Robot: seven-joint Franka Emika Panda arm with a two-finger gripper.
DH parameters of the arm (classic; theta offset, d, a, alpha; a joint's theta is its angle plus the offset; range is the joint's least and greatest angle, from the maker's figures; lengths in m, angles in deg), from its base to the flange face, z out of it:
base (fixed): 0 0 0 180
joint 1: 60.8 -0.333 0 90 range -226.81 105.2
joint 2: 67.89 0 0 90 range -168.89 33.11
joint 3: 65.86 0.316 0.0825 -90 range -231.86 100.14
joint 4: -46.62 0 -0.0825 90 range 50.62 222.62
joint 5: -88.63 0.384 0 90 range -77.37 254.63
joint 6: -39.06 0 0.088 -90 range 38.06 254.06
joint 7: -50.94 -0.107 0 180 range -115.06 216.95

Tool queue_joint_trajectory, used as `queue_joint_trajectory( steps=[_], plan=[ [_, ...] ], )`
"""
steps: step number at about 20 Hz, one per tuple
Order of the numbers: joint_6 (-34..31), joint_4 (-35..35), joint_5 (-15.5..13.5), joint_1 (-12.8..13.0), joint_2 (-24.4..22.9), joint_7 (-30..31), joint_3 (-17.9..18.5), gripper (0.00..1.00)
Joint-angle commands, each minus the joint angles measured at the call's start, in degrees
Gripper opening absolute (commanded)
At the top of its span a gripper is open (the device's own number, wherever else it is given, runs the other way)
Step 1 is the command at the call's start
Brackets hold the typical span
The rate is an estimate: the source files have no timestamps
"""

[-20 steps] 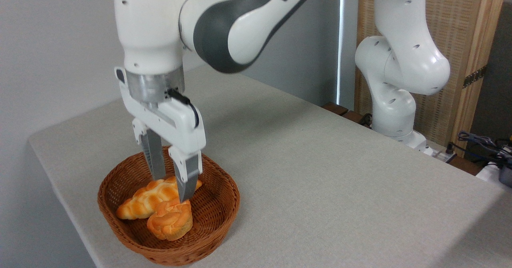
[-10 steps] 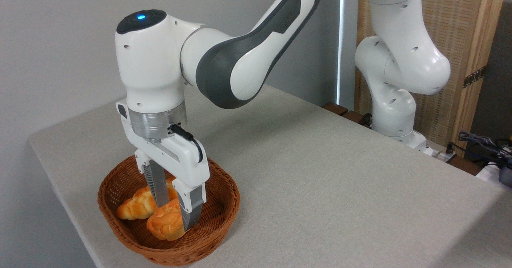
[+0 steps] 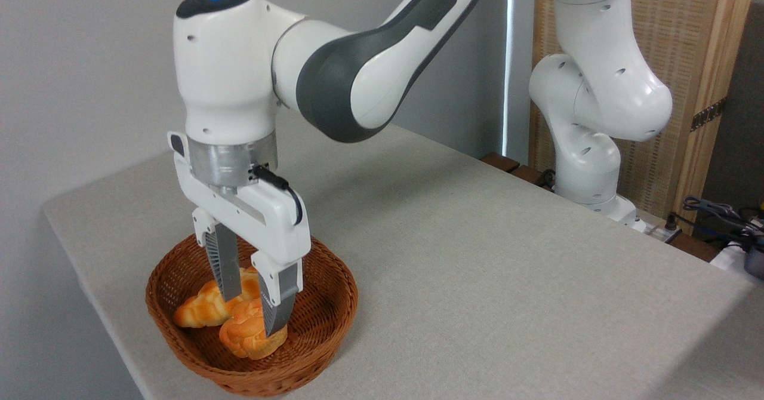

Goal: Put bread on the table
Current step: 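Descend into the basket and close the gripper on the round bun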

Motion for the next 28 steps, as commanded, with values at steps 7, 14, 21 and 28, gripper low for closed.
queue_joint_trajectory(
  steps=[7, 14, 21, 28],
  plan=[
    [0.86, 0.99, 0.17, 0.35, 0.11, 0.0, -1.16, 1.0],
    [2.09, 1.07, 0.35, 0.35, 2.3, -0.18, -2.13, 1.0],
    [2.62, 1.16, 0.35, 0.26, 2.92, -0.27, -2.22, 1.0],
    [3.24, 1.16, 0.35, 0.17, 3.8, -0.27, -2.22, 0.51]
  ],
)
